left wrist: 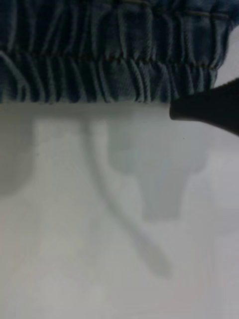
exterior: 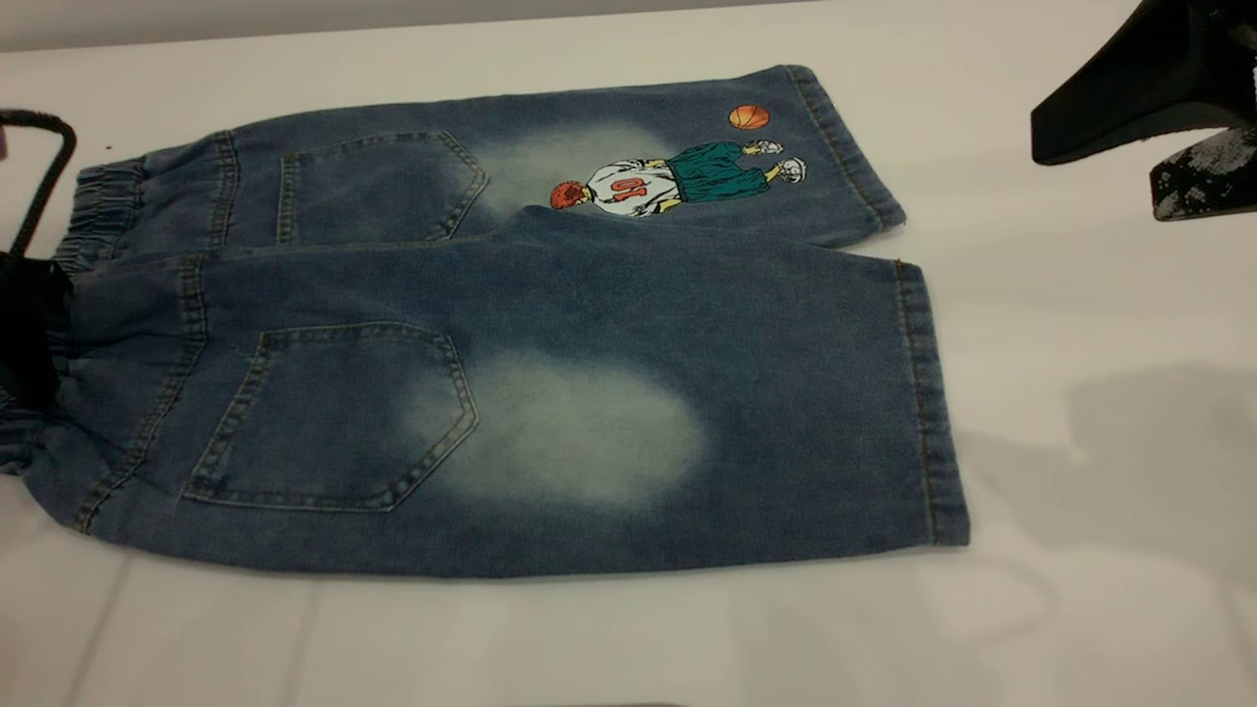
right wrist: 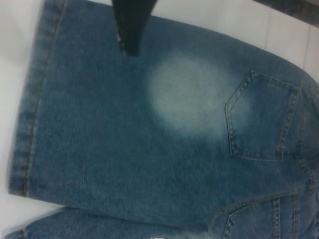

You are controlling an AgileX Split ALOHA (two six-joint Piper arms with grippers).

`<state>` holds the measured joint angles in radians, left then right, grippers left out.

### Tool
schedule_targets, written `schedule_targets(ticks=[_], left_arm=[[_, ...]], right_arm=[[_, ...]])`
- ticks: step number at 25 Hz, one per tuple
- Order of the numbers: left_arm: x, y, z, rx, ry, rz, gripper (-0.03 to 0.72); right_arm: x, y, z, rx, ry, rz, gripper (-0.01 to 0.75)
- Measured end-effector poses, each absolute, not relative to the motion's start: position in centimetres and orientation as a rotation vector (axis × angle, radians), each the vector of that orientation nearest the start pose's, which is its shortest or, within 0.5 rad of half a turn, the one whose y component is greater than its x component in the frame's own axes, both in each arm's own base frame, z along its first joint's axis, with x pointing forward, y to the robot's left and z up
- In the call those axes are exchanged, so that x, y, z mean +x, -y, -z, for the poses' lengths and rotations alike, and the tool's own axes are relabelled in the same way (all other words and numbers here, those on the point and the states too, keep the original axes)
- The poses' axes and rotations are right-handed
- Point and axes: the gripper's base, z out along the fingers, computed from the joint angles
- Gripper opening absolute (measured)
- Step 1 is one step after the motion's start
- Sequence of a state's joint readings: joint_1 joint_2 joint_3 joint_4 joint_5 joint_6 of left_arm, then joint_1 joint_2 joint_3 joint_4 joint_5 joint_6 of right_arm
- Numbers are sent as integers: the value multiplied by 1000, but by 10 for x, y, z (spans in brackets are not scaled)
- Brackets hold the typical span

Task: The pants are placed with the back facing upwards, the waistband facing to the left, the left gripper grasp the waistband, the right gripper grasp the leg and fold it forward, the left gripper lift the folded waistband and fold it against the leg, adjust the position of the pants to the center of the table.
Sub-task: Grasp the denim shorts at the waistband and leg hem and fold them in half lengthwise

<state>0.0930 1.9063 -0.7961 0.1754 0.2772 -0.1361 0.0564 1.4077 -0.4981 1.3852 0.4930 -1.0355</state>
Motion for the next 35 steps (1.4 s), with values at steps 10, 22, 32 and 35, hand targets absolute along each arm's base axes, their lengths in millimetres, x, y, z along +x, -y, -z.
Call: schedule_targets(ticks=[10,22,32,35], left_arm=[[303,-31,-61,-92,-2888,-73,464],[308,-22,-59,-65,-2861,-56,97],[315,3,-85,57,-2744,-35,92],[316,3,-95,56,-2713,-35,92]], right_arm=[[225,-55,-175,132,-2495,-756,531],[230,-55,-139,202,-2645,-767,525],[219,-73,-60,318,-2978,-880,510],[219,-82,-49,317,-2984,-895,510]])
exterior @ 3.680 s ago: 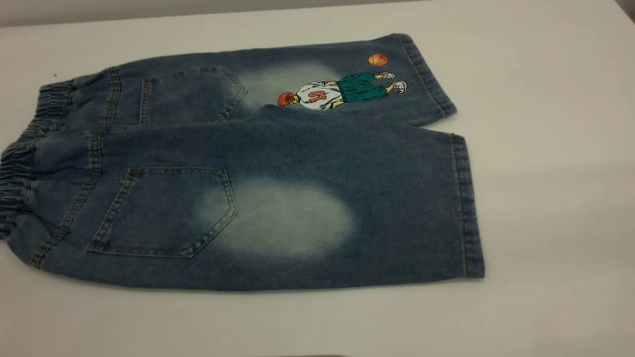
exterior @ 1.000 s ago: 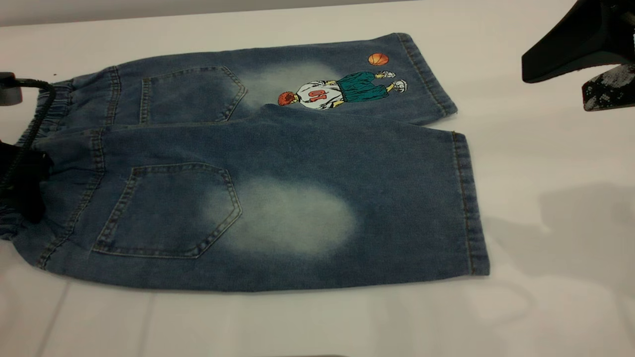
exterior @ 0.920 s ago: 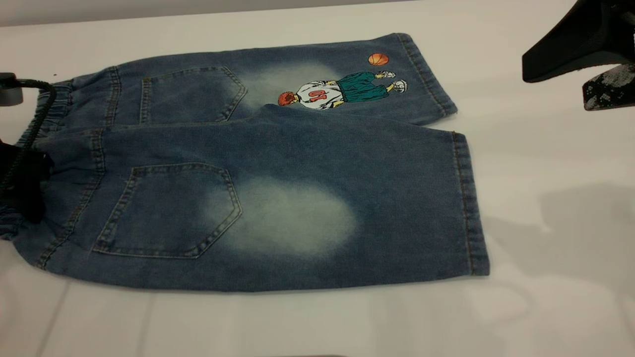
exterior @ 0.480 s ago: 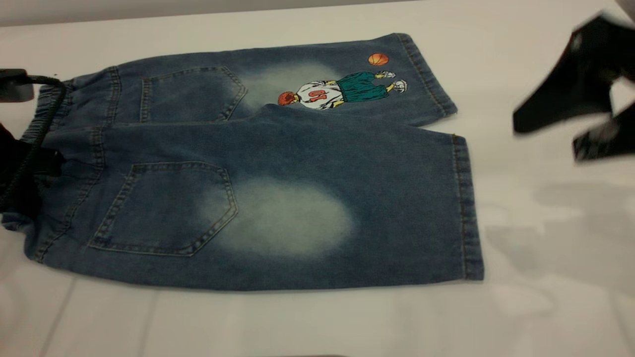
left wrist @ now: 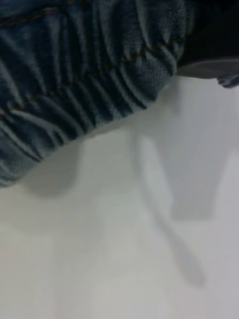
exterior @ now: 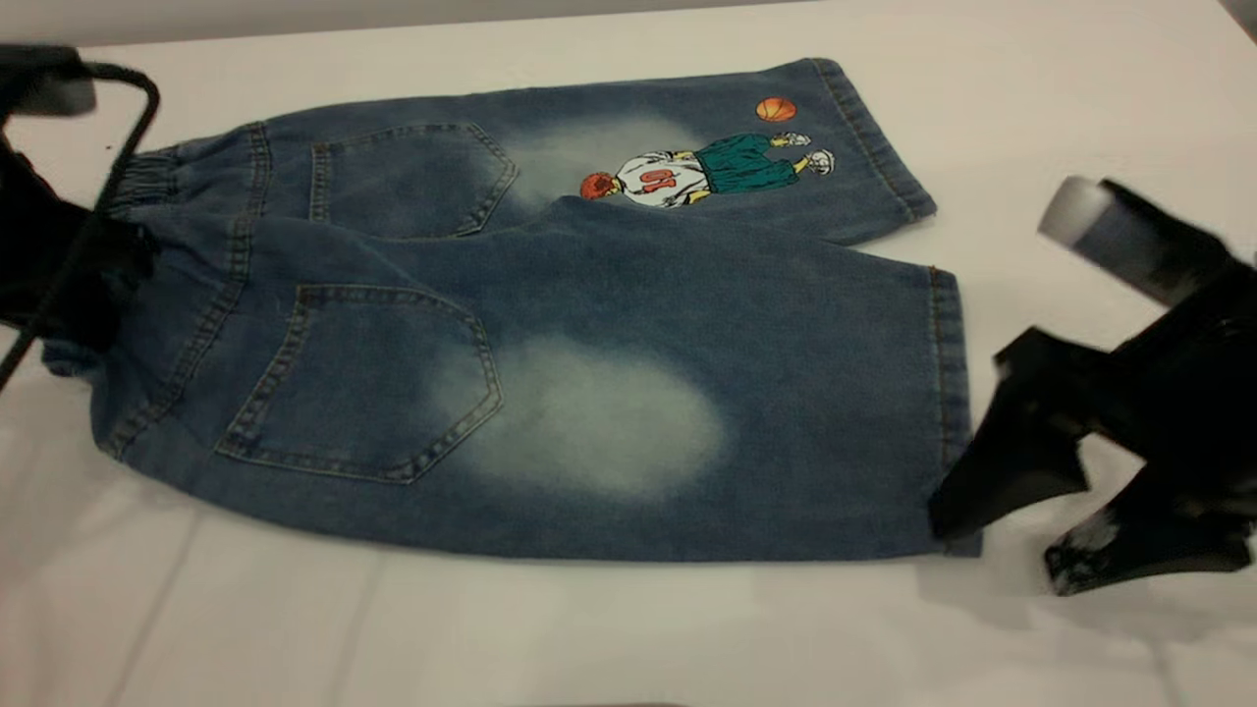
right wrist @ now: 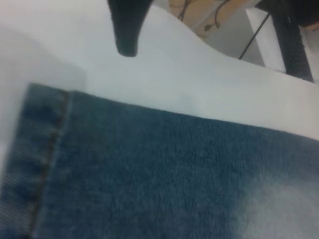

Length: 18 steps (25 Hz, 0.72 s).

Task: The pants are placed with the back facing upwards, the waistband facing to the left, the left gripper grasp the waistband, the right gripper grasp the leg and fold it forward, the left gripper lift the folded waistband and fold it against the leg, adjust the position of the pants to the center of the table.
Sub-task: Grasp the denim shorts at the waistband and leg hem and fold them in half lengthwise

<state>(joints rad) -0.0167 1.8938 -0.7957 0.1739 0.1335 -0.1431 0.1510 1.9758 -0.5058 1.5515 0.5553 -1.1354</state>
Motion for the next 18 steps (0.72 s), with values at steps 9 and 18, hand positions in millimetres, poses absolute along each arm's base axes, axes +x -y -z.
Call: schedule_targets(ticks=[9,18], left_arm=[[315,3,-96,53,-2716,-36,92],[315,3,-96,52,-2722,-38,92]], right_arm=[[231,-94,-30,339,-2887,-1033,507],[250,-109,-17,350,-2852,-1188,326]])
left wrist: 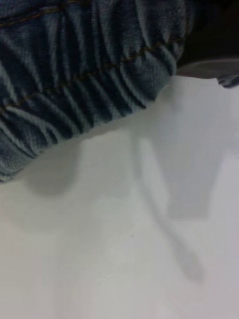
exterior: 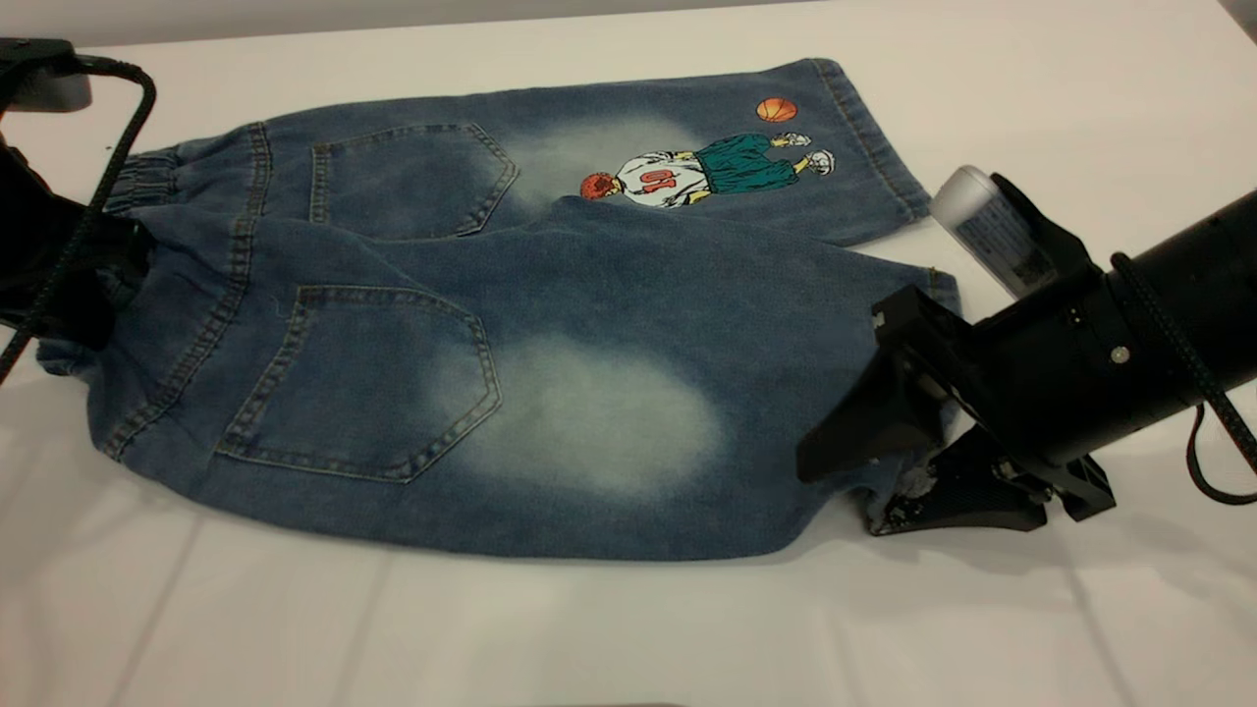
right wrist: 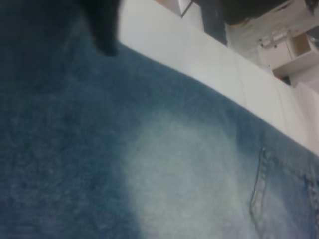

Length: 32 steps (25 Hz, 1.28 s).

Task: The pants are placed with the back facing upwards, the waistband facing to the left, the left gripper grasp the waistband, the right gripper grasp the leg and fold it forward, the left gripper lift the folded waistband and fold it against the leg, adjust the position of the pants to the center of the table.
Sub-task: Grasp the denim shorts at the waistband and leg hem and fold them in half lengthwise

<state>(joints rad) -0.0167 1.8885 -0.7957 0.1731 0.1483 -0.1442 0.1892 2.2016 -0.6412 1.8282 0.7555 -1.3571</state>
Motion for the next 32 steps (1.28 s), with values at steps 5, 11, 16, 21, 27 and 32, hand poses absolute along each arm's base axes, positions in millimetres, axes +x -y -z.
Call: schedule_targets(ticks=[5,11,16,21,27,32], left_arm=[[314,3,-96,52,-2728,-39,92],[309,2,-105,-19,-2765,-33,92],[310,4,-125,-107,-2901,-6,92],[334,-1,-156,-354,-2891,164,92],[361,-35,-169,-688,-2753,359,92],[381,-47,-152,-962,-2601,517,92]], right_arm=[[249,-108,-12,369,-2874,-1149,49],[256,-114,-25,349,-2786,-1325,30],[299,-111,-72,405,-2512,-1598,30],[351,-100,-101,587,-2382,-1659,30],[411,-97,-111,760,-2304,-1609,30],[457,-97,-94,910,-2249,-1597,30]])
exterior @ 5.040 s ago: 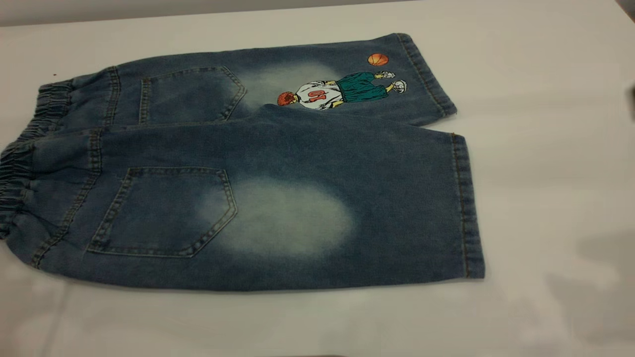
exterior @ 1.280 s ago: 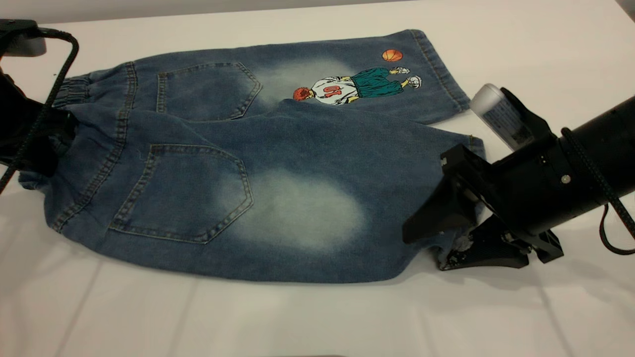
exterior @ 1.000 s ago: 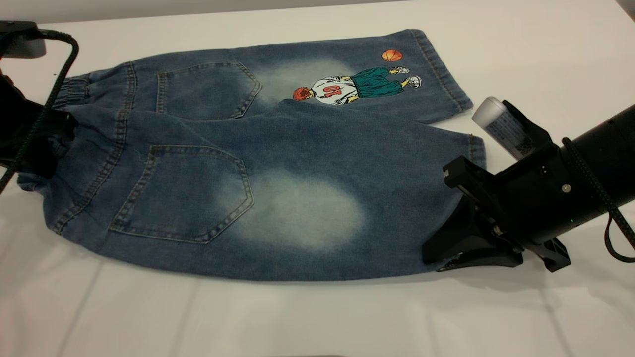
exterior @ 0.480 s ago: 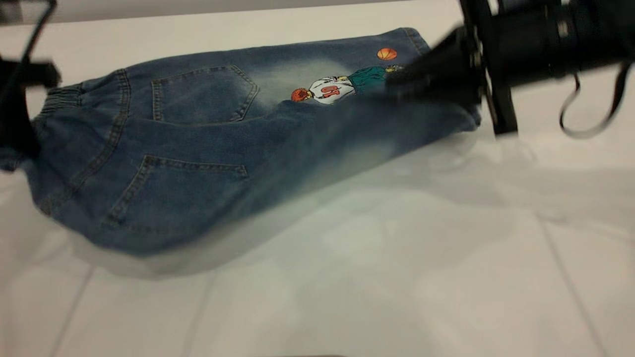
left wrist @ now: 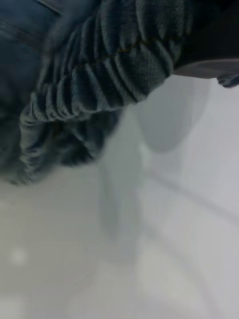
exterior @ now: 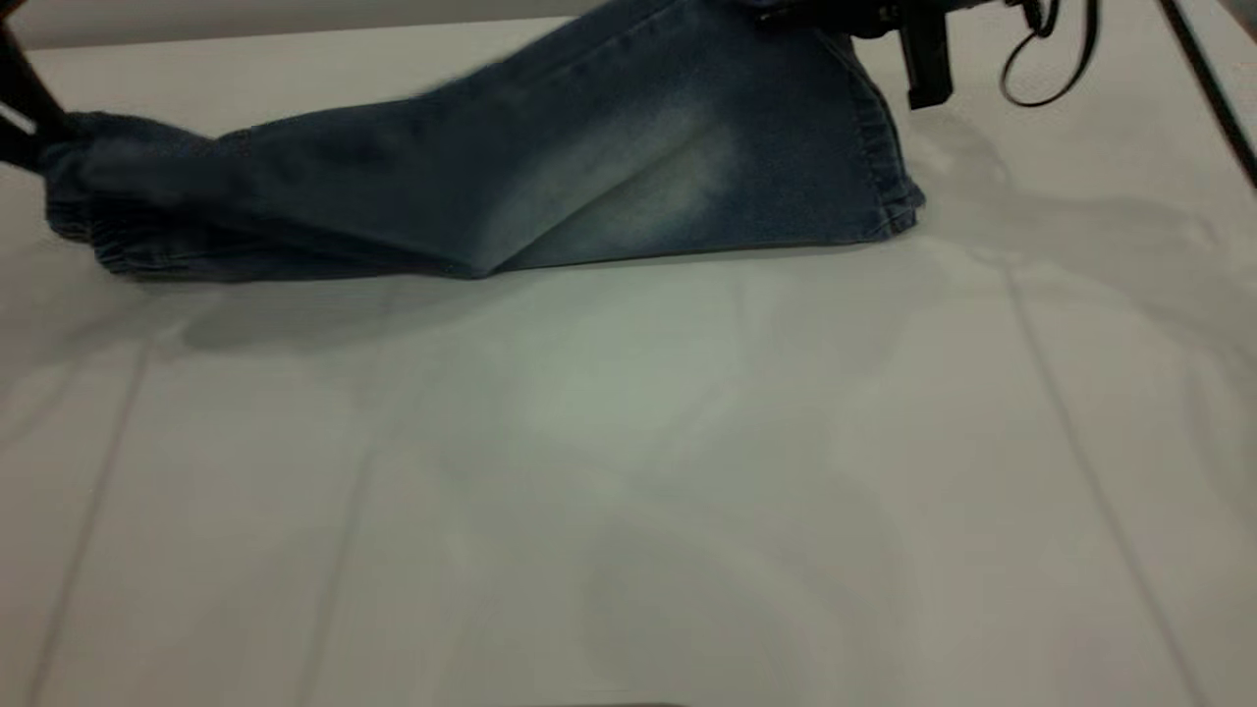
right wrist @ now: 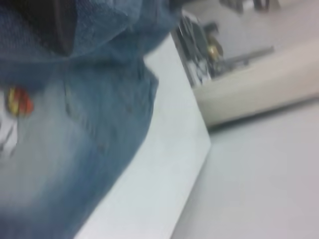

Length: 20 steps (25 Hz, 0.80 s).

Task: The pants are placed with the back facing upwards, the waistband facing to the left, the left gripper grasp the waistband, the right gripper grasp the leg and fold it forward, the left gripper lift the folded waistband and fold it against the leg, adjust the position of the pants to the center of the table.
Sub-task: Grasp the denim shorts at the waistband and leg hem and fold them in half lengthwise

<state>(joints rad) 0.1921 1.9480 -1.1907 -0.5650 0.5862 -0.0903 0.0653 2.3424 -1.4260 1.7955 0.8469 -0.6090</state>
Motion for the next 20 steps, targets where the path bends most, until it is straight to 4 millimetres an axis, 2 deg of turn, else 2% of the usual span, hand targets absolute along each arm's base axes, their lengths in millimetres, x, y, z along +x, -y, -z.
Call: schedule_targets(ticks=[4,7,10,12,14,16,20], left_arm=[[396,-47,-131,-1182,-2456,618,92],[404,-50,-116,-1292,-2357,638,92],[409,-54,-103,-1271,-2328,603,101],[410,-55,-100,-1164,-2354,566,130],[411,-55,-101,-1046,-2378,541,201],[412,-56,-102,-934,-2396,510,304],[416,-55,-105,-709,-2428,460,529]], right_arm=[[480,-93,-64,1101,-2223,-1554,30],[488,-91,-48,1155,-2216,-1515,30],[489,-91,-42,1158,-2222,-1503,41],[490,-91,-42,1121,-2227,-1496,67],[490,-91,-43,1079,-2232,-1493,114],[489,-90,-44,1013,-2240,-1491,180],[487,-94,-48,823,-2252,-1528,367]])
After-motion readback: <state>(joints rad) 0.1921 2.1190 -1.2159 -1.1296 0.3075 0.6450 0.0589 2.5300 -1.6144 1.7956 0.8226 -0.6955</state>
